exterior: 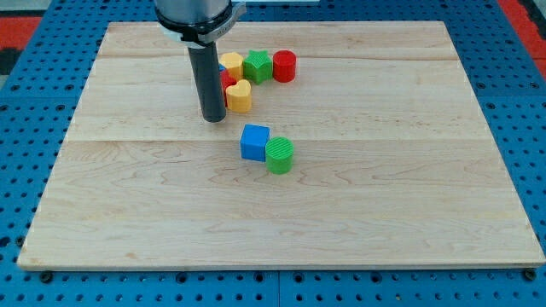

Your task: Place the arm bottom left of the heart

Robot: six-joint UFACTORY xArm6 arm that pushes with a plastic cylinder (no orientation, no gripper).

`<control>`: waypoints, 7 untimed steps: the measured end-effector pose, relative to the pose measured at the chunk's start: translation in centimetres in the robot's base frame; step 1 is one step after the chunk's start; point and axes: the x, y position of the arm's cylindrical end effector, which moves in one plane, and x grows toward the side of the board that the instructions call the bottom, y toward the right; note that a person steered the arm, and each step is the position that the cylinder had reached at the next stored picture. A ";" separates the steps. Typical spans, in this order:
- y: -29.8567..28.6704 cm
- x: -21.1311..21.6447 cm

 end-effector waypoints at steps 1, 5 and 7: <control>0.6 0.3; -3.5 -0.1; 0.5 0.0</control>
